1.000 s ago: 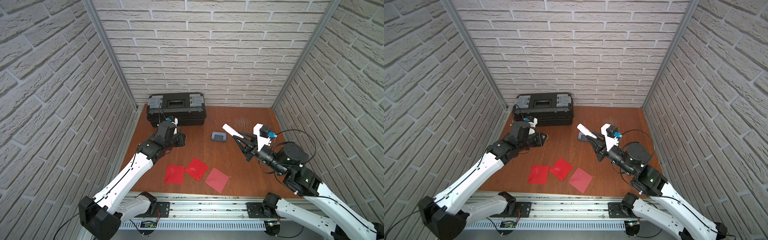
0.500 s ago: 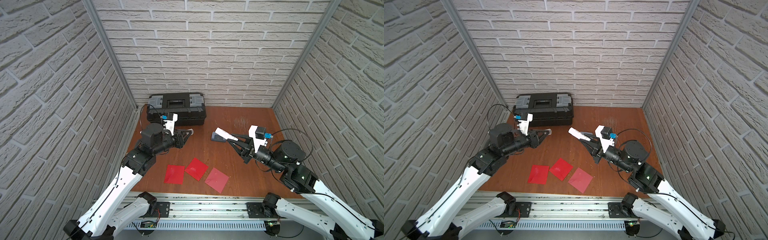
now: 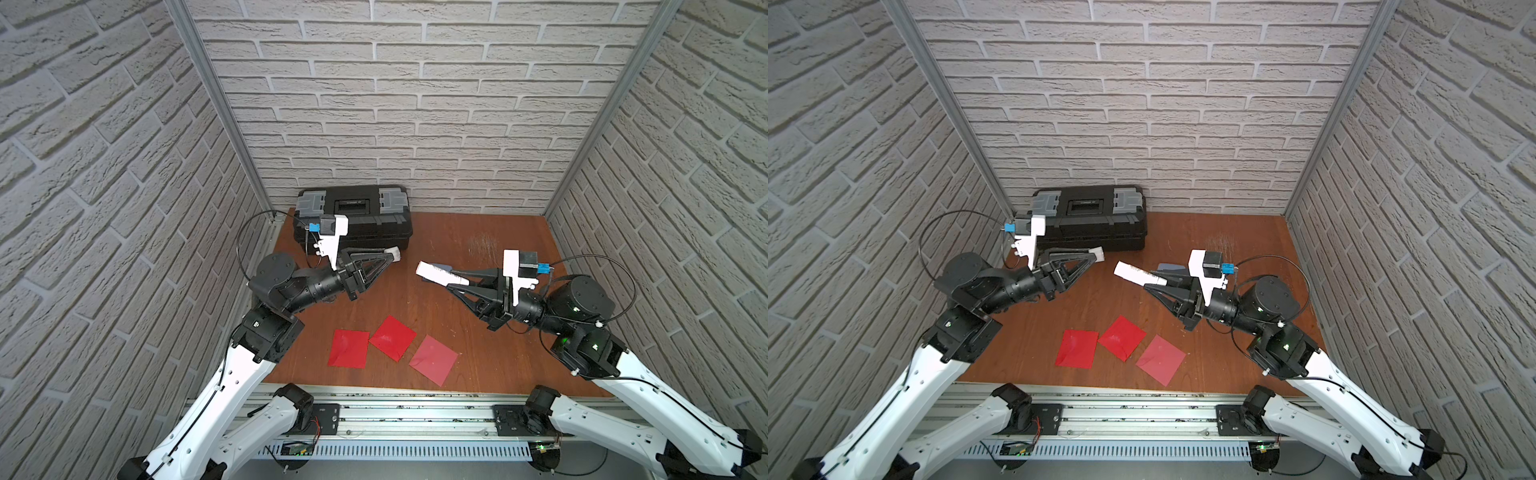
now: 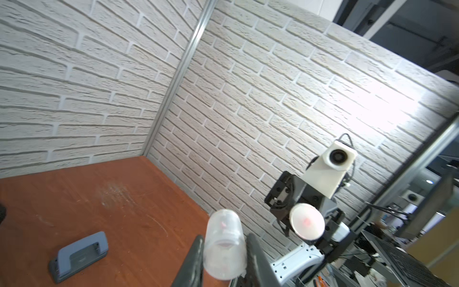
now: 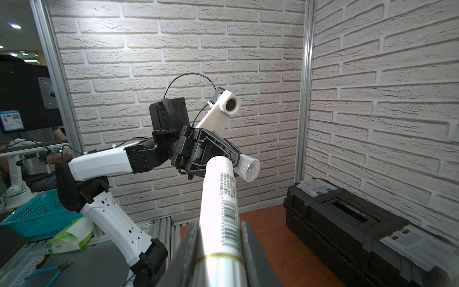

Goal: Seal the envelope with a glue stick
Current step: Close the lid of the glue stick.

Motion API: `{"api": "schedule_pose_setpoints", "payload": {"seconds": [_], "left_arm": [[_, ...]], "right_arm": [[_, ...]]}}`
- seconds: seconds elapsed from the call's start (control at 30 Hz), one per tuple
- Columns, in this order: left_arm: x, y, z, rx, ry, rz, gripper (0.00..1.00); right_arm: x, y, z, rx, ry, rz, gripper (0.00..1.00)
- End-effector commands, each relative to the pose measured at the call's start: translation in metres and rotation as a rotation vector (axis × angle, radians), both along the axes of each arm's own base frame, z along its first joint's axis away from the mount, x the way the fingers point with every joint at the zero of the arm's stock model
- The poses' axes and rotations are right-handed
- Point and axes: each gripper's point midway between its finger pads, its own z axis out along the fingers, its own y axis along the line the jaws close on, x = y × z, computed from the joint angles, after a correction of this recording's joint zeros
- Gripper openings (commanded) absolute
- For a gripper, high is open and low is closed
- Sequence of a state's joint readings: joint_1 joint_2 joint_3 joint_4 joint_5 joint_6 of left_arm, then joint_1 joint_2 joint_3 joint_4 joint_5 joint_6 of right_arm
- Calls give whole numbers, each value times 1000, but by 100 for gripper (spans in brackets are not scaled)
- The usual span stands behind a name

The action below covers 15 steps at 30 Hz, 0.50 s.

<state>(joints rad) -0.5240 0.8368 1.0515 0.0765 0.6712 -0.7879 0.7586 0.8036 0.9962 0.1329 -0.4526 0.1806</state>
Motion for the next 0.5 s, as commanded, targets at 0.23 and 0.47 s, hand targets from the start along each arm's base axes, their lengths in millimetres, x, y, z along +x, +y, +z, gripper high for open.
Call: {"api": "schedule_pose_setpoints", "payload": {"seconds": [0.23, 0.47], "left_arm": [[-58, 9, 55, -136, -207, -161, 6], [-70, 5, 65, -149, -243, -223, 6]], "right_arm": [[-23, 1, 61, 123, -112, 112, 3], [-17, 17, 69, 118, -102, 165, 3]]}}
